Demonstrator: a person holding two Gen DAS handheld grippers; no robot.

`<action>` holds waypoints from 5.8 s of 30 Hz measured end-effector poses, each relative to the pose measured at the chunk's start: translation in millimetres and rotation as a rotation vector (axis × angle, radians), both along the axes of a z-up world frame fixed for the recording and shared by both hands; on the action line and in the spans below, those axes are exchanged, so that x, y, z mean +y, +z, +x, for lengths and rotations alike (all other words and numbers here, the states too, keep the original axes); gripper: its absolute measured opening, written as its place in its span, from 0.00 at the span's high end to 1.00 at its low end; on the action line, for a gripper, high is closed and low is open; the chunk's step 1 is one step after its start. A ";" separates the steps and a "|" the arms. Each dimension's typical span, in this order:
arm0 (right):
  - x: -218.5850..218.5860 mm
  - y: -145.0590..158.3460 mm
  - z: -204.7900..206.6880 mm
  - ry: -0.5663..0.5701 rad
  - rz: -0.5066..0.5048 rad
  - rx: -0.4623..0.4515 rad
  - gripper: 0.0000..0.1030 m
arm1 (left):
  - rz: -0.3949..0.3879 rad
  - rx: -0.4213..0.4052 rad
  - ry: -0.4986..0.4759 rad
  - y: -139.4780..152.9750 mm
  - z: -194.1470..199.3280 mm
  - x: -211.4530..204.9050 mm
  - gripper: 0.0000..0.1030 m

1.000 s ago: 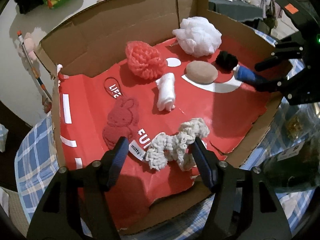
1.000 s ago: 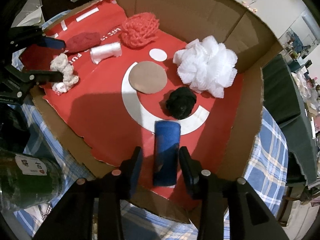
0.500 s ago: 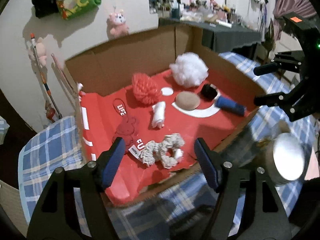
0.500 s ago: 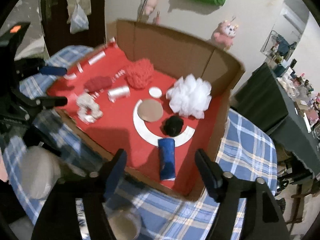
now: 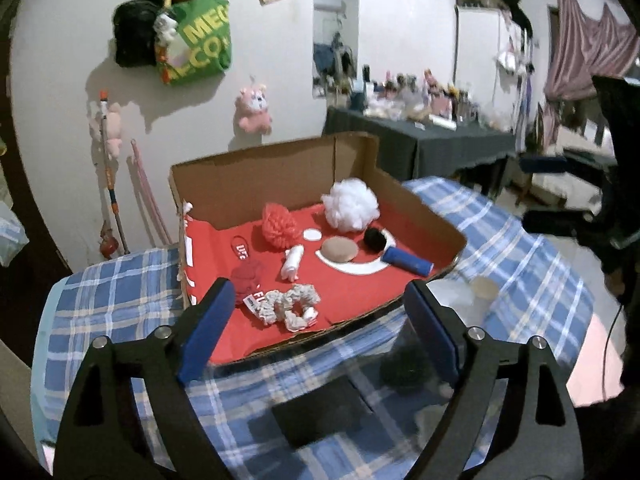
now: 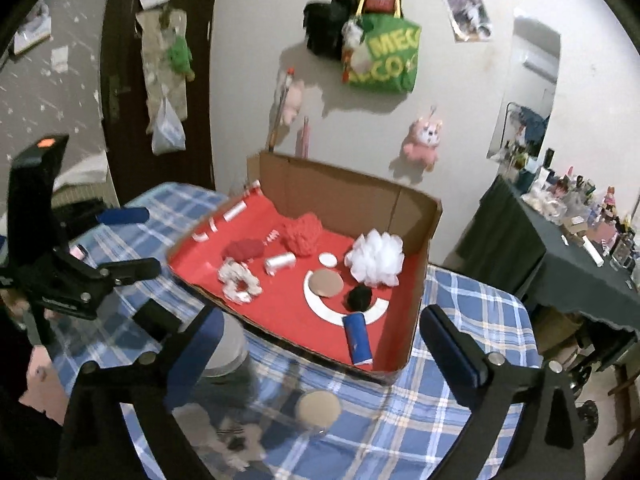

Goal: Organize soft objects
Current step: 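Withdraw both tools from the box back toward the remaining table items, then grasp the white cloth with the left tool while the right tool grasps the fluffy bunny plush, then carry the white cloth in the left tool and bunny plush in the right tool into the box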

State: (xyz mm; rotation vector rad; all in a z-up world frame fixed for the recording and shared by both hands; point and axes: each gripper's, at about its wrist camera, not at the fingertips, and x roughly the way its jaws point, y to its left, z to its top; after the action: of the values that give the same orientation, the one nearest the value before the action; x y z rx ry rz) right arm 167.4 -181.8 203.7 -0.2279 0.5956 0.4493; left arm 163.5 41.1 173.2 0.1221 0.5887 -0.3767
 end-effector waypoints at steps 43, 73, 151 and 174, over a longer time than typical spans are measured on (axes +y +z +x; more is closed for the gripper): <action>-21.1 -147.7 -121.1 -0.237 0.156 -0.018 0.00 | -0.039 0.052 0.165 -125.7 -119.8 -45.2 0.04; 18.3 -180.9 -43.5 0.198 -0.024 0.273 0.32 | 0.029 0.285 -0.121 -148.0 -52.6 -76.3 0.64; -81.4 -123.2 8.1 -0.204 0.068 0.138 0.59 | 0.000 0.187 0.133 -100.3 -5.3 84.1 0.78; -35.9 -99.7 75.4 0.023 0.024 0.167 0.59 | 0.069 0.165 -0.125 -54.2 60.7 9.3 0.78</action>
State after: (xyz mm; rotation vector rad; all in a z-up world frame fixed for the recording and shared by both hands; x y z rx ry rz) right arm 242.9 -217.8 104.1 -0.1754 0.7512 0.5007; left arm 224.2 50.3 119.1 0.1957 0.7595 -0.4905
